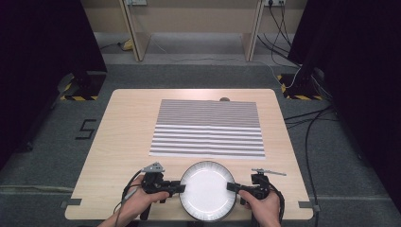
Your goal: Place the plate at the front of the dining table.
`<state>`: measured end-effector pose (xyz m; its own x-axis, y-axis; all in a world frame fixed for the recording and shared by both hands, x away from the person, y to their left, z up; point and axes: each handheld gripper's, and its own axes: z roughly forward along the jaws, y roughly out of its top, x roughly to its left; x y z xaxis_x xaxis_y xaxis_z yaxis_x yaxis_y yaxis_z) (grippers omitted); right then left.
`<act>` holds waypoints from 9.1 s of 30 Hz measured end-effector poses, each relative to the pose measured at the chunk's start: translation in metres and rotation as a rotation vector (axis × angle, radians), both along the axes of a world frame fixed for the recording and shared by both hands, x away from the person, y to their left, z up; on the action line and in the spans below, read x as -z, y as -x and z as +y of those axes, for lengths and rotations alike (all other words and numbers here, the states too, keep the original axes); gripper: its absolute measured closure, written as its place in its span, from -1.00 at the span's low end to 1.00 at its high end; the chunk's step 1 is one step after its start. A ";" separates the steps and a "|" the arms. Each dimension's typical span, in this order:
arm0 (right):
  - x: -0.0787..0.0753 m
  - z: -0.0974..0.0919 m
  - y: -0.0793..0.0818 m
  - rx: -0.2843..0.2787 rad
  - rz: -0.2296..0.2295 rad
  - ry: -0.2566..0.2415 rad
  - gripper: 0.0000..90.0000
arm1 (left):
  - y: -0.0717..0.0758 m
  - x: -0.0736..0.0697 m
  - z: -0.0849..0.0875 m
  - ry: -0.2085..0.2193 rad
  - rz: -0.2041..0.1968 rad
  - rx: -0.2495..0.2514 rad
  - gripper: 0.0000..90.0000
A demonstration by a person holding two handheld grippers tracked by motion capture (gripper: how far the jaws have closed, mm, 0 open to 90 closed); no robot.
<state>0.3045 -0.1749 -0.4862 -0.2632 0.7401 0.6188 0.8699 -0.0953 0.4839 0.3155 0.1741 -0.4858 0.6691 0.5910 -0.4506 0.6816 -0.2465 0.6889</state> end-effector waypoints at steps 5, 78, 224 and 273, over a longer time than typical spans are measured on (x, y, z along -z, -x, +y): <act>0.002 -0.001 0.003 0.026 -0.015 0.004 0.86 | -0.004 0.004 -0.001 0.005 -0.006 0.000 0.51; -0.029 0.012 0.003 0.006 -0.400 0.106 0.88 | -0.029 -0.025 -0.011 0.042 -0.144 -0.059 0.84; -0.084 0.019 -0.108 0.052 -0.530 0.115 0.83 | -0.129 -0.070 -0.011 0.086 -0.248 -0.156 0.83; -0.083 0.025 -0.135 0.061 -0.525 0.132 0.81 | -0.154 -0.062 -0.009 0.083 -0.234 -0.192 0.82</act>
<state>0.4397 -0.1495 -0.4028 -0.4661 0.8260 0.3169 0.5032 -0.0471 0.8629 0.4695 0.1652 -0.4236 0.6402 0.6843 -0.3491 0.5306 -0.0653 0.8451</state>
